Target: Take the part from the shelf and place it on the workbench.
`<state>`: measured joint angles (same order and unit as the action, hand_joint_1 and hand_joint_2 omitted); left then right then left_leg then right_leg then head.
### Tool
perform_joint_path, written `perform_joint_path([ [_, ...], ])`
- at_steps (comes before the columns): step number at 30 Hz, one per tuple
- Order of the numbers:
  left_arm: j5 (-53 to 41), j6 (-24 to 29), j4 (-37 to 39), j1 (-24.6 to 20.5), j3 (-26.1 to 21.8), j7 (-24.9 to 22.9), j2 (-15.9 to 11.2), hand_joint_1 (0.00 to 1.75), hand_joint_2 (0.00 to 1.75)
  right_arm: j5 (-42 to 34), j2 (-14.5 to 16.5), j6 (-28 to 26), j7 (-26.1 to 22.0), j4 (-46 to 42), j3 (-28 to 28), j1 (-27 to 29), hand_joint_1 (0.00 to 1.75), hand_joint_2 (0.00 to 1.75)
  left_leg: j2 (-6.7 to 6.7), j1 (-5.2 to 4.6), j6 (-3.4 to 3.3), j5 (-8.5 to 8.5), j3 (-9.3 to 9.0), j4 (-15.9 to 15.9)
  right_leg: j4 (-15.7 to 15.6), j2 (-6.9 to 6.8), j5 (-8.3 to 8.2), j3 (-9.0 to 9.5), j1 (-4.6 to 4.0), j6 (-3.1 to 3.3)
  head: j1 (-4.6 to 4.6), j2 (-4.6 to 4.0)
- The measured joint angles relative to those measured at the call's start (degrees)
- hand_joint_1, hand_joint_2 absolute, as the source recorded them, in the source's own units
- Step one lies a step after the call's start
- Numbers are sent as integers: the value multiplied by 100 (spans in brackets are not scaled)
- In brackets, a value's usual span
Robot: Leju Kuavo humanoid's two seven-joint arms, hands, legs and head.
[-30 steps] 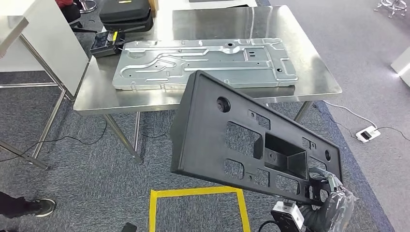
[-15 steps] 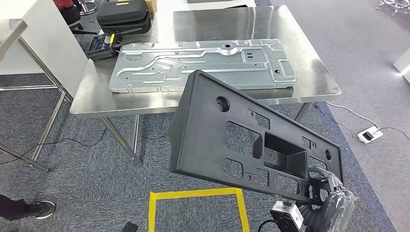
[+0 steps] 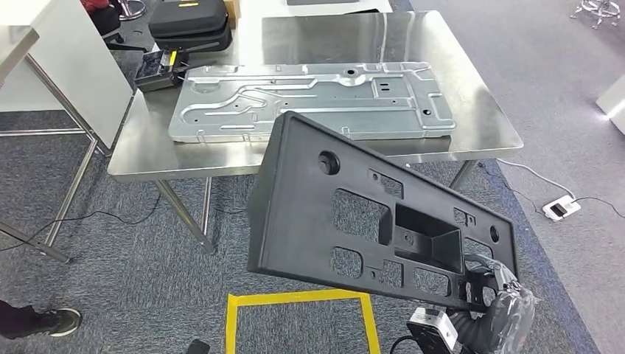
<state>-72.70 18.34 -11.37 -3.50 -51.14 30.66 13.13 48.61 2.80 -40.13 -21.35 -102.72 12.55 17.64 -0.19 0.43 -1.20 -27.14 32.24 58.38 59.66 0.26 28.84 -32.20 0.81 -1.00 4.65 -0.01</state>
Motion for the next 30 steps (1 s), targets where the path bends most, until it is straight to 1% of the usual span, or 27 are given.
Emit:
perform_joint_path([
  [1,-3,-31,0,-3,-1,13,-1,0,175,2,-9,0,3,1,6,-12,175,175,2,12,-43,12,-14,-33,141,-3,93,-62,4,-25,1,-1],
  [2,-6,-63,0,-7,-1,31,-1,0,175,2,-19,0,8,3,13,-26,175,175,6,22,-79,18,-26,-58,401,-5,239,-185,10,-47,1,0],
  [4,-15,-114,0,-7,-1,61,-1,0,175,6,-42,0,24,15,33,-48,175,175,10,14,-118,-1,-32,-60,1134,-8,549,-563,12,-77,2,-1],
  [5,-23,-130,0,-3,-1,69,-2,0,175,10,-56,0,37,24,46,-54,175,175,11,10,-123,-13,-38,-56,1414,-9,610,-722,13,-87,2,-1],
  [6,-33,-139,0,1,-1,73,-2,0,175,16,-73,0,50,32,60,-60,175,175,10,9,-123,-28,-50,-48,1507,-9,560,-794,14,-91,2,-1],
  [7,-44,-146,0,3,-1,73,-2,0,175,26,-89,0,62,38,75,-72,175,175,6,8,-118,-49,-72,-39,1366,-11,396,-749,15,-87,2,-1],
  [8,-57,-150,0,4,-1,73,-2,0,175,38,-102,0,71,42,92,-90,175,175,2,9,-106,-76,-104,-30,1029,-13,163,-603,15,-75,3,-1],
  [9,-67,-153,0,4,-1,73,-2,0,175,54,-116,0,75,44,109,-117,175,175,-1,6,-88,-107,-132,-22,646,-18,-18,-421,11,-55,3,-1],
  [10,-75,-155,0,2,-1,73,-1,0,175,72,-130,0,78,45,128,-150,175,175,-3,-5,-59,-141,-150,-10,303,-21,-128,-258,-1,-31,3,-1],
  [11,-84,-156,0,0,0,73,-2,0,175,92,-142,0,80,46,149,-181,175,175,-2,-15,-27,-168,-162,-8,87,-22,-159,-157,-15,-7,2,-1],
  [12,-88,-156,0,-3,1,73,-2,0,175,109,-154,0,83,48,167,-210,175,175,-1,-23,4,-187,-168,-17,9,-21,-120,-117,-31,20,0,-1],
  [13,-92,-157,0,-6,1,73,-2,0,175,120,-164,0,86,48,184,-231,175,175,1,-28,36,-201,-181,-29,-22,-18,-102,-105,-43,45,1,-1],
  [14,-96,-157,0,-8,2,73,-2,0,175,128,-171,0,88,48,199,-246,175,175,4,-26,65,-216,-203,-40,-38,-14,-97,-82,-29,77,-2,0],
  [16,-99,-158,0,-14,4,75,-3,0,175,134,-179,0,90,48,228,-271,175,175,8,-20,119,-305,-175,115,-96,-15,-80,4,2,145,-4,0],
  [17,-100,-159,0,-17,5,75,-3,0,175,136,-182,0,89,48,243,-286,175,175,9,-15,141,-408,-63,352,-124,-21,-67,55,16,181,-6,0],
  [18,-101,-160,0,-18,6,76,-3,0,175,137,-185,0,89,48,256,-301,175,175,10,-7,155,-521,102,655,-135,-29,-45,91,12,206,-7,0],
  [19,-103,-162,0,-13,6,75,-3,0,175,139,-190,0,92,51,270,-320,175,175,9,0,166,-634,342,1032,-138,-33,-15,125,8,226,-9,1],
  [20,-106,-167,0,-4,7,74,-4,0,175,143,-196,1,98,57,286,-341,175,175,10,7,175,-683,567,1346,-137,-31,19,161,5,236,-9,0],
  [21,-110,-172,0,7,7,73,-4,0,175,148,-204,1,105,67,306,-361,175,175,10,11,180,-640,727,1510,-137,-22,59,206,2,237,-10,0],
  [22,-115,-178,0,15,8,73,-5,0,175,157,-213,2,114,78,328,-385,175,175,10,13,175,-482,810,1488,-138,-11,111,270,0,234,-9,-1],
  [23,-118,-183,0,17,8,73,-6,0,175,168,-220,3,123,88,354,-406,175,175,10,14,161,-239,774,1246,-138,-2,164,341,-1,225,-9,-1],
  [24,-122,-186,0,18,9,73,-7,0,175,181,-226,4,133,98,380,-429,175,175,10,9,129,20,673,882,-142,5,224,408,-1,212,-8,-1],
  [25,-124,-189,0,15,10,72,-10,0,175,193,-232,4,143,108,402,-456,175,175,11,-8,99,198,546,540,-143,10,287,465,-9,185,-7,-2],
  [26,-126,-190,0,8,12,71,-13,0,175,202,-239,5,161,120,425,-486,175,175,17,-27,67,271,443,304,-152,15,338,504,-12,153,-8,-1],
  [27,-127,-191,0,4,15,71,-16,0,175,207,-247,5,179,136,446,-517,175,175,21,-49,35,265,372,163,-159,16,371,550,-12,115,-10,-1],
  [28,-127,-191,0,0,18,70,-19,0,175,208,-255,5,196,153,466,-543,175,175,25,-64,7,209,334,120,-159,16,377,591,-16,75,-13,0],
  [30,-128,-190,0,3,22,70,-20,0,175,213,-273,4,227,182,505,-581,175,175,12,-53,-61,166,228,32,-80,5,368,644,-4,25,-14,0],
])
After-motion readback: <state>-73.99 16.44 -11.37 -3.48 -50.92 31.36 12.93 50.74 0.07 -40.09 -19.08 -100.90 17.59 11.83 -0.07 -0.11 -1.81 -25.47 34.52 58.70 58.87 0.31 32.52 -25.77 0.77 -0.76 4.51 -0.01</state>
